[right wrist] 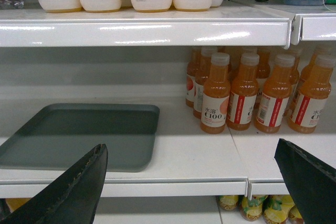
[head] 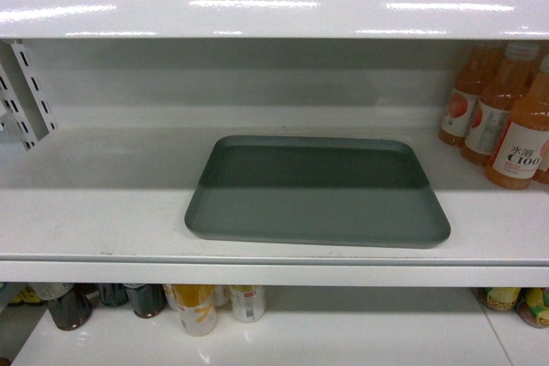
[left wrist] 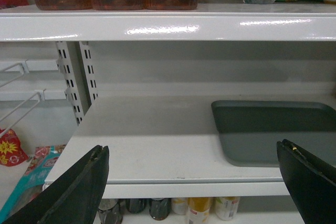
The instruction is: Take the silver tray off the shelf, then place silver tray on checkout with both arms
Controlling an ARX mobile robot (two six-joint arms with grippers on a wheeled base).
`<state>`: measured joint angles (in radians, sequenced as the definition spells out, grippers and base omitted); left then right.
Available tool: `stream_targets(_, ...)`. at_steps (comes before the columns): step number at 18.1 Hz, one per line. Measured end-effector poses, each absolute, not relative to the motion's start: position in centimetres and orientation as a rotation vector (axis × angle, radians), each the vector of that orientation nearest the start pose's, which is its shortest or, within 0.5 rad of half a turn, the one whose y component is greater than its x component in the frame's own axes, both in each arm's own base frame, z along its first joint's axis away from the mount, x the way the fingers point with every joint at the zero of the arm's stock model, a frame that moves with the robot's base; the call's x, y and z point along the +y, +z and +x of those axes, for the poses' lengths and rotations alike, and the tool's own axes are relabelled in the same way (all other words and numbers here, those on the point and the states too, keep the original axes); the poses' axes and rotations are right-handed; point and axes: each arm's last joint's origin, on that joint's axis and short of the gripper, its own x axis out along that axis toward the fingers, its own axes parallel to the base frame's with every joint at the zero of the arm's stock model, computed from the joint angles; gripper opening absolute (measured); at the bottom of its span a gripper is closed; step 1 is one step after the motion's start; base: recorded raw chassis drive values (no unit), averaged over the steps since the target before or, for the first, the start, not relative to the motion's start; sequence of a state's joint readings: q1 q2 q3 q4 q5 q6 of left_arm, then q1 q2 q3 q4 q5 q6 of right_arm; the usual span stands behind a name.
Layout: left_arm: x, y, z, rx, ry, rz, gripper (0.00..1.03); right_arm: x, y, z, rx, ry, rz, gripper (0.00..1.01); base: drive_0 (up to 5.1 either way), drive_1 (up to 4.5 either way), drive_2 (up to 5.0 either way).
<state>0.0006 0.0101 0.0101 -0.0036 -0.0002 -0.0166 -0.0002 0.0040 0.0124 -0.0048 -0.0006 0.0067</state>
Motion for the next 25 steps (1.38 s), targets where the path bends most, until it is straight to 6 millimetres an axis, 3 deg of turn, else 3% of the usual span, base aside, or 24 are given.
stream_targets(7, 0.0, 16.6, 9.8, 0.004, 0.001, -0.017, 0.98, 0.0, 16.7, 9.7, -0.004, 0.0, 0.006, 0.98, 0.0, 0.0, 0.0)
stream_targets(9, -0.4, 16.7, 10.5, 0.281, 0.177, -0.025, 0.98, 0.3, 16.4, 10.4, 0.2, 0.145, -0.068, 0.98, 0.0, 0.0, 0.0)
stream_targets(11, 0.0, 16.8, 13.3, 0.358, 0.278, -0.041, 0.98, 1.0, 16.9, 12.7, 0.268, 0.253, -0.107, 0.98, 0.0, 0.0, 0.0)
stream_targets(15, -1.0, 16.4, 20.8, 0.45, 0.108, -0.081, 0.98, 1.2, 16.0, 18.5, 0.408, 0.247, -0.103, 0.98, 0.0, 0.0, 0.0)
stream_targets(18, -2.9, 14.4, 26.6, 0.578, 0.004, -0.099, 0.98, 1.8, 15.1, 23.3, 0.481, 0.258, -0.086, 0.98, 0.0, 0.0, 0.0)
stream_targets(25, -7.4, 12.2, 35.5, 0.664, -0.063, -0.041, 0.98, 3.2, 12.4, 33.4, 0.627, 0.199, -0.013, 0.98, 0.0, 0.0, 0.0)
